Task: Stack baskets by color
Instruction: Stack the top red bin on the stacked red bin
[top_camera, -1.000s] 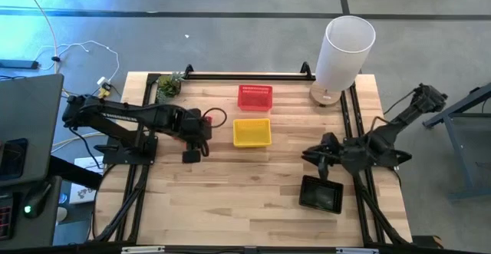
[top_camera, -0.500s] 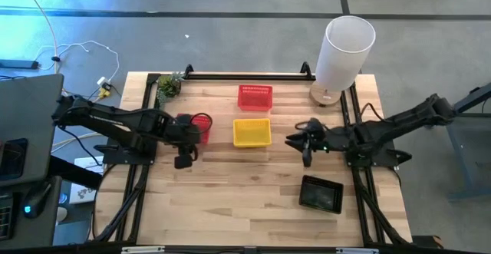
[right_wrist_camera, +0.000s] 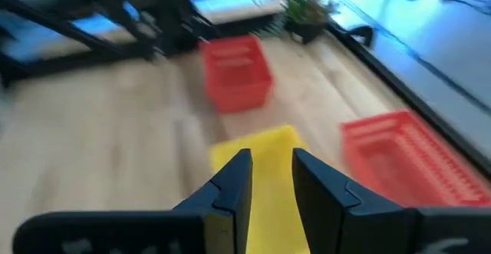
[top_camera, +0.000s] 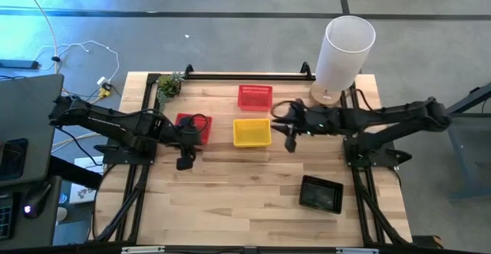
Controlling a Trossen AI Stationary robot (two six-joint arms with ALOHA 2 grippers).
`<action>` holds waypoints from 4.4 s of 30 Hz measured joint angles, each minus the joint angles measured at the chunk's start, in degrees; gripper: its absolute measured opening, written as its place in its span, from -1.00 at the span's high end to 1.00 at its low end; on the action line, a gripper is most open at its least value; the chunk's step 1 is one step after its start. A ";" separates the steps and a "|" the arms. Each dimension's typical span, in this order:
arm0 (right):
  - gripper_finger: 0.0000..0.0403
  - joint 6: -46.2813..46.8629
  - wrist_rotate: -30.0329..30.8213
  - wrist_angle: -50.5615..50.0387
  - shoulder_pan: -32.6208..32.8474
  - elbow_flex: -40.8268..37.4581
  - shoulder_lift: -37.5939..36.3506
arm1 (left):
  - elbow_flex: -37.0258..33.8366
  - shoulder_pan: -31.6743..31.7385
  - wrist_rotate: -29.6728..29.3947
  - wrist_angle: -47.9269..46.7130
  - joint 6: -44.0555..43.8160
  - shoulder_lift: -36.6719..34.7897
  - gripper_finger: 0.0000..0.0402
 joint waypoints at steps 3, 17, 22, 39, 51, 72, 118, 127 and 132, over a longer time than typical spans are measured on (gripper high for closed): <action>0.59 -2.86 0.95 -6.73 -2.56 5.55 4.15 | -0.11 0.00 0.02 1.33 0.71 0.00 0.55; 0.59 -18.00 -1.54 -13.78 -10.02 16.11 19.37 | -0.12 0.00 0.04 1.20 0.31 0.00 0.55; 0.59 -21.39 -1.52 -13.58 -12.28 16.11 24.08 | -0.11 0.00 0.04 1.13 0.29 0.00 0.55; 0.28 -21.91 -3.76 -8.35 -19.81 16.11 34.65 | -0.11 0.00 0.04 1.08 0.29 0.04 0.55; 0.28 -22.03 -3.37 -8.39 -21.17 16.11 39.43 | -0.11 0.04 0.04 1.23 2.26 0.04 0.55; 0.98 -20.35 0.02 -9.07 -21.33 16.14 38.71 | -0.11 0.04 0.04 0.57 2.41 0.04 0.55; 1.00 -19.89 9.97 19.38 2.98 16.14 27.49 | -0.11 -2.17 -4.77 -15.93 -14.49 -5.72 0.55; 1.00 -21.44 10.96 23.78 2.87 21.48 27.79 | 1.31 -4.59 -6.49 -15.81 -14.64 -11.80 0.55; 1.00 -23.13 14.47 17.49 2.68 28.70 29.60 | 2.46 -4.63 -11.81 -15.94 -11.81 -14.86 0.55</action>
